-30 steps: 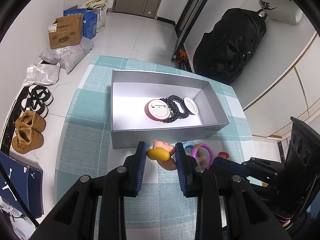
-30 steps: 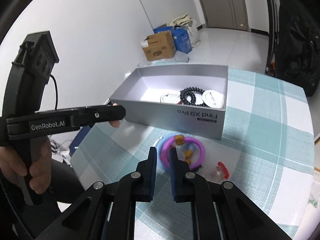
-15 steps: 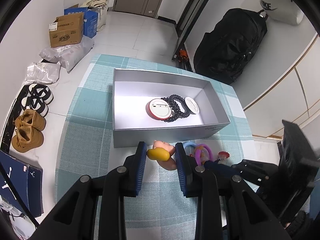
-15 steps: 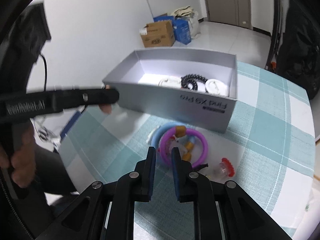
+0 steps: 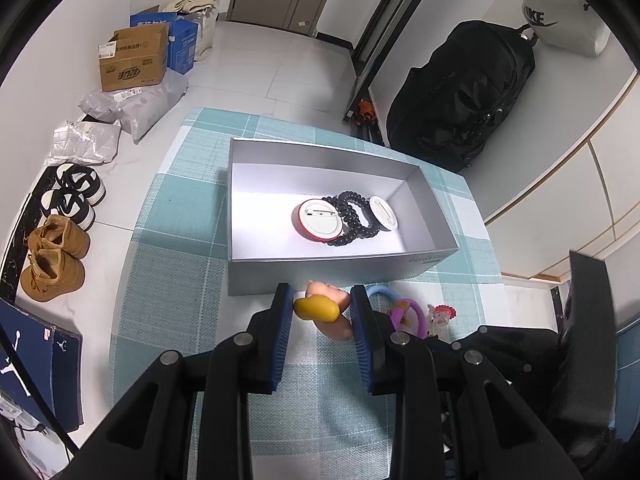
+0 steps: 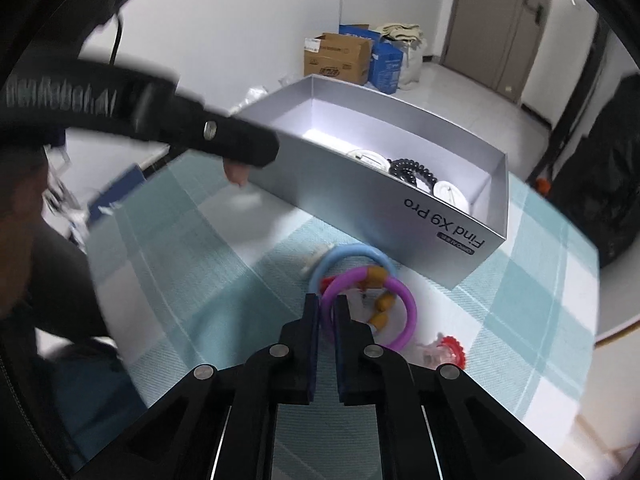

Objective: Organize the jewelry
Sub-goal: 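Grasp the purple ring toy with the right gripper while the left holds the yellow-pink toy, then carry both toys into the silver box and open both grippers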

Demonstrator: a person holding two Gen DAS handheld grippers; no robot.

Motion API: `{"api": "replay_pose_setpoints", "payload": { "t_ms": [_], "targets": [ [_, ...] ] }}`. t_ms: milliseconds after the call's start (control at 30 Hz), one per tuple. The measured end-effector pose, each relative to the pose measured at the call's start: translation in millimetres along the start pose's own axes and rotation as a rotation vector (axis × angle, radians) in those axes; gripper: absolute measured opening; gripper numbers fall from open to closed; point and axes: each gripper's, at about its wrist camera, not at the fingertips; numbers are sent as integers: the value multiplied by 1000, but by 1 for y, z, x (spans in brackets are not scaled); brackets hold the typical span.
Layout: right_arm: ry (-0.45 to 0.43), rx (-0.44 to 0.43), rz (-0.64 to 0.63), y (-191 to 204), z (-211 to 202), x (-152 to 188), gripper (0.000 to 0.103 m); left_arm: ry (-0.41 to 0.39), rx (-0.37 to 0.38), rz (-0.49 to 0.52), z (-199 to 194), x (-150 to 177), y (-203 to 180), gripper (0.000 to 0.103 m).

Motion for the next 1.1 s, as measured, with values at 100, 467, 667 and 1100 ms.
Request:
{"api": "replay_pose_setpoints", "payload": {
  "t_ms": [100, 467, 667, 1100],
  "targets": [
    [-32, -82, 116, -18, -11, -3, 6, -5, 1, -6, -1, 0, 1, 23],
    [-160, -277, 359, -56, -46, -14, 6, -51, 34, 1, -11, -4, -7, 23],
    [-243, -300, 381, -59, -65, -26, 6, -80, 36, -13, -12, -13, -10, 23],
    [-340, -318, 489, -92, -68, -57, 6, -127, 1, -34, -8, -38, -11, 23]
  ]
}}
Point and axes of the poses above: each gripper's, at about its wrist camera, not at the fingertips, and z roughly the way its jaws point, y to its left, x to its underside, and after that the axes turned 2 degrees about -x, right-handed
